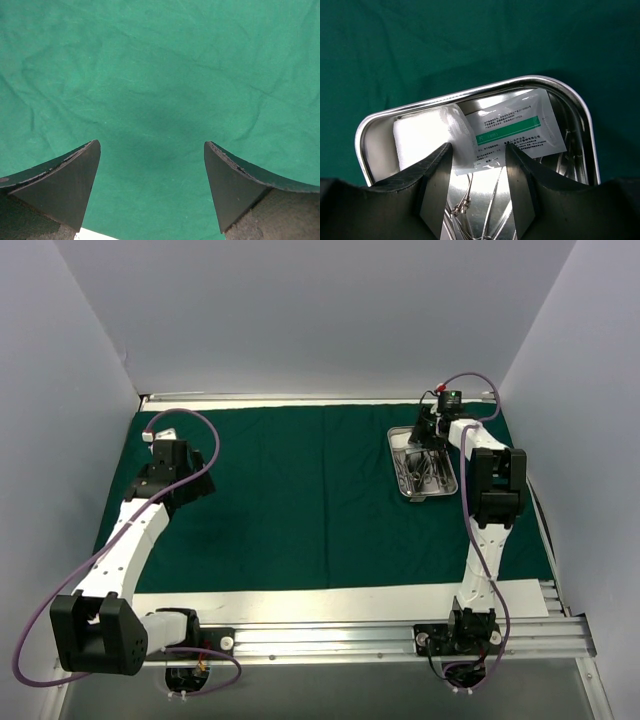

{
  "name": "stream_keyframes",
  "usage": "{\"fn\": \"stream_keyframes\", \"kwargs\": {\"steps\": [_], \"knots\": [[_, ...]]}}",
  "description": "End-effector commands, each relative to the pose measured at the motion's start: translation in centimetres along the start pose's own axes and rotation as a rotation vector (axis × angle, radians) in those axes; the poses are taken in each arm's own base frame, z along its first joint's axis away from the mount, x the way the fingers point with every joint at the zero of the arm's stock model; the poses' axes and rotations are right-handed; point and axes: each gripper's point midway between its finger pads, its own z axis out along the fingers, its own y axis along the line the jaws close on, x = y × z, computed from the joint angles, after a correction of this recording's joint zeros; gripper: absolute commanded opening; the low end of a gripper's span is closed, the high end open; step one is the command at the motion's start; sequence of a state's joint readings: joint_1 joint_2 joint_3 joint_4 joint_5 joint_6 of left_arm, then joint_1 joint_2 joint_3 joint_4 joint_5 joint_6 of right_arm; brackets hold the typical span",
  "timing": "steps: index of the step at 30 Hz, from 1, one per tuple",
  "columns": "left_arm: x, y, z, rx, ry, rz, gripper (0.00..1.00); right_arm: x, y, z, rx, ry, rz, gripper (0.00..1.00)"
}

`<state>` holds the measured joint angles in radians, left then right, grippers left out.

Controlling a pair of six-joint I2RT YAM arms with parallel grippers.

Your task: Open and lay out the surgical kit

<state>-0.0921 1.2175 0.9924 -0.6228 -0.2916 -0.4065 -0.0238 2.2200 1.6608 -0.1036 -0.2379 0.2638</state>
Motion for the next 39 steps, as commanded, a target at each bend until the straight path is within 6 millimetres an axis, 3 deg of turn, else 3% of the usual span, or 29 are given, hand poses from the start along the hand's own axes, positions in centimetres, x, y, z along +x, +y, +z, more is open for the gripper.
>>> {"fn": "stream_keyframes", "kwargs": {"steps": [1, 19, 31, 39], "knots": [[-1.7, -0.7, 0.0, 0.019, -0.061, -0.007, 0.94, -1.3, 1.1, 0.0, -0.050, -0.027, -0.025, 0.42], [-1.4, -0.7, 0.4, 0.015, -0.046, -0.002, 0.94, -2.1, 2.2, 0.1, -0.101, -0.044, -0.039, 0.40], [-1.4, -0.8, 0.5, 0.015, -0.044, 0.002, 0.94, 0.3, 1.5, 2.3, -0.101, 0.019, -0.035, 0.38], [-1.5, -0.7, 0.4, 0.015, -0.047, 0.002, 0.94, 2.0, 1.1, 3.1, -0.112, 0.067, -0.036, 0.24]]}}
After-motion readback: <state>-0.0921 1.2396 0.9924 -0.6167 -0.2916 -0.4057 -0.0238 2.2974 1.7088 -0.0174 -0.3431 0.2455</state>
